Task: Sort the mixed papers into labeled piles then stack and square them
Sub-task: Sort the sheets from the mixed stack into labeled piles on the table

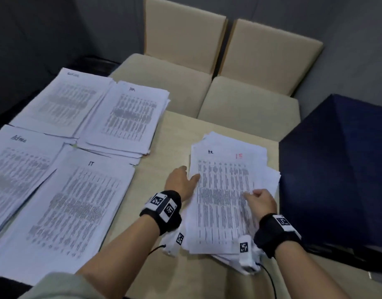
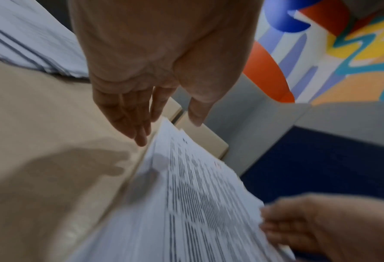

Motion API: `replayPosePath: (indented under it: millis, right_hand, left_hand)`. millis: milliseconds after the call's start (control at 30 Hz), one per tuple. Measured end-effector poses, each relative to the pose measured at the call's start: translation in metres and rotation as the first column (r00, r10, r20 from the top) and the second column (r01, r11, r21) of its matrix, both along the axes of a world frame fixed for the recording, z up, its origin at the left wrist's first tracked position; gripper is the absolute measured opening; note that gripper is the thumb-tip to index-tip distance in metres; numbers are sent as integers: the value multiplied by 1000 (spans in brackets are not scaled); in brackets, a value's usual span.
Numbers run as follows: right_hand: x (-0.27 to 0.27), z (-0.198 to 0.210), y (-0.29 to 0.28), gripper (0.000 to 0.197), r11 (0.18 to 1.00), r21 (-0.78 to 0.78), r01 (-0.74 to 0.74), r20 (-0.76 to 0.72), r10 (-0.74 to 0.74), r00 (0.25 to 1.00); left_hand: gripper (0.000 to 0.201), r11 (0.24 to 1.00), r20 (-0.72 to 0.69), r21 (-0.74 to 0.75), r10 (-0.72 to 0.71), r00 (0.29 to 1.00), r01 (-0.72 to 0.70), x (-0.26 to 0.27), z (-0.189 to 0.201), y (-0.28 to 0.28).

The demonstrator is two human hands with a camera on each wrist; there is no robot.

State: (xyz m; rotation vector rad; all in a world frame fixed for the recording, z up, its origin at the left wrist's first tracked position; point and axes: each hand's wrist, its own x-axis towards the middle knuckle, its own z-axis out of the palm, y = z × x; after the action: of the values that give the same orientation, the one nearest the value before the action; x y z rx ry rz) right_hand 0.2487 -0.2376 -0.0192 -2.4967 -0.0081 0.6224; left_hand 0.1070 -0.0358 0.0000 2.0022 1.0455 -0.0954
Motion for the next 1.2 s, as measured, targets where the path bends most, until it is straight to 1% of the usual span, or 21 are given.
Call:
replayPosePath:
  millis: [33, 100, 200, 267, 333, 367, 400, 500, 567, 633, 700, 733, 767, 800, 867, 933, 1000, 1067, 1100, 1133, 1200]
  right_hand:
    - [2, 0, 0, 52, 1000, 2, -2, -2, 2, 1000]
    - [4, 1, 3, 58, 1000, -8, 12, 16, -11, 1000]
    - [7, 3, 3, 57, 998, -51, -21, -1, 21, 1000]
    - [8, 3, 2, 45, 996, -68, -62, 17, 63, 998]
    - [8, 3, 1, 25, 997, -54, -60, 68, 63, 996]
    - [7, 2, 1, 22, 998, -32, -54, 98, 57, 994]
    - [6, 2, 0, 25, 999, 0, -51, 129, 50, 990]
    - [1, 2, -7, 44, 991, 102, -86, 209, 63, 976]
    - [-1, 1, -16, 49, 978, 162, -129, 197, 96, 976]
    - [-2, -2, -26, 45, 971, 201, -130, 168, 97, 981]
    - [-2, -3, -34, 31, 967, 237, -94, 170, 54, 984]
    - [-1, -4, -37, 20, 963, 261, -64, 178, 17, 984]
    - [0, -2, -38, 15, 957, 289, -16, 188, -40, 981]
    - [0, -1, -38, 14, 944, 329, 40, 198, -110, 974]
    - [3, 1, -37, 20, 880, 451, 150, 163, -247, 955]
    - [4, 5, -37, 29, 815, 541, 208, 85, -299, 950]
    - [5, 8, -36, 31, 785, 576, 226, 24, -292, 956]
    - [6, 6, -36, 28, 748, 615, 249, -33, -291, 956]
    - [6, 5, -35, 24, 727, 633, 266, -59, -296, 953]
    - [5, 4, -33, 18, 708, 647, 283, -87, -300, 950]
    - [4, 4, -29, 12, 656, 677, 334, -177, -296, 939]
  left_hand:
    - [64, 1000, -4, 20, -19, 1000, 19, 4, -4, -7]
    - [62, 996, -25, 77, -41, 999, 43, 12, -9, -14]
    - [54, 989, -73, 145, -21, 997, 31, 19, -11, -16]
    - [49, 987, -113, 161, 2, 994, 17, 20, -12, -13]
    - [45, 989, -113, 145, 30, 993, -14, 19, -15, -10]
    - [44, 991, -103, 128, 50, 993, -36, 18, -17, -8]
    - [43, 992, -93, 109, 68, 993, -58, 17, -19, -5]
    - [36, 992, -75, 67, 113, 991, -108, 13, -25, 1]
    - [34, 985, -53, 46, 170, 984, -168, 12, -30, 2]
    - [35, 968, -30, 34, 248, 968, -247, 12, -33, 1]
    - [36, 962, -11, 22, 272, 962, -272, 13, -33, -2]
    - [34, 969, -2, 27, 247, 969, -247, 15, -33, -3]
    - [34, 977, 2, 47, 209, 978, -209, 17, -31, -3]
    - [37, 982, -2, 79, 170, 985, -170, 19, -30, -2]
    - [39, 983, -26, 160, 99, 995, -93, 24, -25, 3]
    - [37, 968, -100, 247, -18, 995, 42, 27, -17, 8]
    - [49, 903, -226, 374, -134, 965, 213, 27, -6, 10]
    - [58, 796, -319, 515, -167, 933, 318, 27, 8, 11]
    - [59, 745, -331, 569, -181, 926, 349, 27, 14, 11]
    - [58, 713, -324, 599, -202, 924, 365, 26, 18, 11]
    - [52, 702, -264, 614, -249, 932, 362, 21, 22, 9]
